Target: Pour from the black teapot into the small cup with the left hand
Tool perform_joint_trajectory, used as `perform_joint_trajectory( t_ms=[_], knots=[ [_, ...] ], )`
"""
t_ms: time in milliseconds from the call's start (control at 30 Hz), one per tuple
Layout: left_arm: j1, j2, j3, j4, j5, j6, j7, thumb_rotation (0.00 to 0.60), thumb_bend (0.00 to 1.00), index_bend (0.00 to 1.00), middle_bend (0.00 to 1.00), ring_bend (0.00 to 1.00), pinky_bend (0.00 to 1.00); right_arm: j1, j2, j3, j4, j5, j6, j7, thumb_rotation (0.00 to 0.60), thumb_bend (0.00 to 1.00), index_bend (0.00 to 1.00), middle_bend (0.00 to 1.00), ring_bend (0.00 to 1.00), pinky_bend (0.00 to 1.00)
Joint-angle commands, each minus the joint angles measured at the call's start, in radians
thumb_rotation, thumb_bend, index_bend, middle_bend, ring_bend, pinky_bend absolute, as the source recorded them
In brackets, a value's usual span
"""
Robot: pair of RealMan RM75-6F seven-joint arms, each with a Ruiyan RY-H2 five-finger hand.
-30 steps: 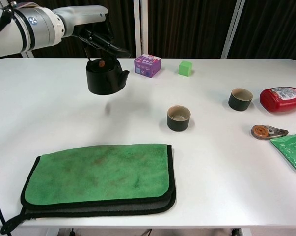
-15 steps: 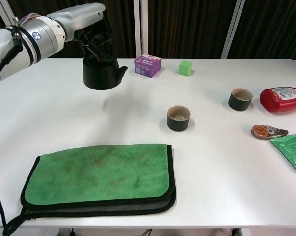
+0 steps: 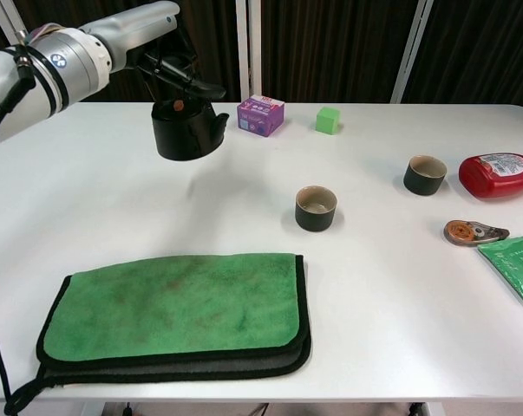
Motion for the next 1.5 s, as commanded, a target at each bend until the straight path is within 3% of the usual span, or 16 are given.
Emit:
perform_joint_trajectory(
  t_ms=[33,167,333,433,600,767,833,1500],
  knots=[
    [0.004,-0.002,-0.005,-0.001,0.004,0.0,0.002,0.594,0.19,1.0,1.0,1.0,0.37,0.0,0.0,-0.002,0.001,-0.001,-0.001,0.002,0.6,0.41,0.0,0.0,0.0,0.0],
    [0.011,-0.001,-0.011,0.0,0.033,-0.001,-0.034,0.595,0.23,1.0,1.0,1.0,0.37,0.0,0.0,-0.002,0.001,-0.002,-0.002,0.004,0.6,0.38,0.0,0.0,0.0,0.0],
    [0.017,-0.005,-0.016,0.011,0.067,-0.002,-0.074,0.466,0.18,1.0,1.0,1.0,0.37,0.0,0.001,-0.003,0.001,-0.001,-0.002,0.005,0.6,0.38,0.0,0.0,0.0,0.0],
    [0.02,-0.007,-0.02,0.015,0.08,-0.005,-0.097,0.442,0.16,1.0,1.0,1.0,0.37,-0.001,0.0,-0.004,0.002,-0.001,-0.003,0.007,0.6,0.38,0.0,0.0,0.0,0.0],
    [0.023,-0.011,-0.027,0.019,0.082,-0.016,-0.104,0.455,0.19,1.0,1.0,1.0,0.37,-0.003,-0.001,-0.005,0.006,0.0,-0.004,0.011,0.6,0.37,0.0,0.0,0.0,0.0],
    [0.027,-0.016,-0.035,0.024,0.085,-0.013,-0.103,0.583,0.28,1.0,1.0,1.0,0.37,-0.002,-0.002,-0.006,0.011,0.0,-0.005,0.014,0.6,0.37,0.0,0.0,0.0,0.0],
    [0.028,-0.017,-0.037,0.025,0.087,-0.01,-0.103,0.599,0.31,1.0,1.0,1.0,0.37,-0.002,-0.003,-0.006,0.013,0.0,-0.006,0.015,0.6,0.37,0.0,0.0,0.0,0.0],
    [0.039,-0.033,-0.051,0.029,0.105,0.006,-0.087,0.6,0.4,1.0,1.0,1.0,0.38,-0.002,-0.008,-0.01,0.018,-0.001,-0.008,0.016,0.6,0.36,0.0,0.0,0.0,0.0]
  ],
)
